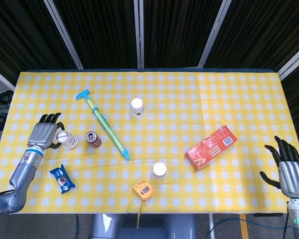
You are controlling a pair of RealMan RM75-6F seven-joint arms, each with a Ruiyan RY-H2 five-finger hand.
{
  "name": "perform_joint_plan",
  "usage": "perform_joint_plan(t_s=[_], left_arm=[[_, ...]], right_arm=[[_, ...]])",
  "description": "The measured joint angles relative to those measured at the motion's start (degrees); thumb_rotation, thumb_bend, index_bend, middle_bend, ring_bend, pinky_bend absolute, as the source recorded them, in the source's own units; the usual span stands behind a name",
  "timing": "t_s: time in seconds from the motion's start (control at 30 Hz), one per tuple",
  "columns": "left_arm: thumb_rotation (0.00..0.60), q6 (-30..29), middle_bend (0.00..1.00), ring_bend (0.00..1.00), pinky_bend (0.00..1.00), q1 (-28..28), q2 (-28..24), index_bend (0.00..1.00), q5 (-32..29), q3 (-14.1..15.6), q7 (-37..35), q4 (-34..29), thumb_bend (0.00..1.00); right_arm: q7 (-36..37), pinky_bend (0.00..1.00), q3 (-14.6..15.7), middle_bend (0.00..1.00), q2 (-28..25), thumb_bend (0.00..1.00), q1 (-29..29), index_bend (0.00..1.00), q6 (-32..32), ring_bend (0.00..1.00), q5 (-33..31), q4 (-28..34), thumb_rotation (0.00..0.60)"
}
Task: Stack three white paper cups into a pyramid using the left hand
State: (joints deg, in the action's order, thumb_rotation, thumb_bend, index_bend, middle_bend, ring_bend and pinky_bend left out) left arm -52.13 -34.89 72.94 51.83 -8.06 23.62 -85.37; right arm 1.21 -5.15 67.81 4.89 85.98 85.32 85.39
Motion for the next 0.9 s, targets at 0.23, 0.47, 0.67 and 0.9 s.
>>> perform_joint_plan(t_s=[0.23, 0.47, 0.67, 0.9], left_arm=[[0.600, -5.16, 0.00, 0.00, 0.00, 1.62, -6.53, 0.45, 5.84, -1.00, -2.32, -11.00, 0.34], [0.600, -8.03, 0.00, 0.00, 0.00, 2.49, -13.23, 0.45, 15.50, -0.71, -3.23, -24.28, 0.34], [0.600, -8.10, 0.00, 0.00, 0.00, 1.37, -13.06, 0.44, 18.18, -0.31, -1.52, -28.75, 0.34], [0.600, -6.11, 0.00, 0.00, 0.00, -2.17, -7.57, 0.44, 16.28, -0.01, 5.32, -29.18, 0.34]], right_arm=[[0.87, 0.12, -0.18, 0.00, -0.74, 0.09, -0.35, 0.24, 0.86, 0.00, 0.22, 0.63, 0.600], [2.47, 0.12, -0.73, 0.00, -1.73, 0.09, -0.78, 0.24, 1.46, 0.00, -0.44, 1.18, 0.600], [3.79, 0.12, -1.14, 0.00, -2.50, 0.09, -1.13, 0.24, 1.87, 0.00, -0.92, 1.39, 0.600], [5.31, 0.12, -1.66, 0.00, -3.15, 0.09, -1.35, 0.24, 1.78, 0.00, -1.88, 1.40, 0.600]])
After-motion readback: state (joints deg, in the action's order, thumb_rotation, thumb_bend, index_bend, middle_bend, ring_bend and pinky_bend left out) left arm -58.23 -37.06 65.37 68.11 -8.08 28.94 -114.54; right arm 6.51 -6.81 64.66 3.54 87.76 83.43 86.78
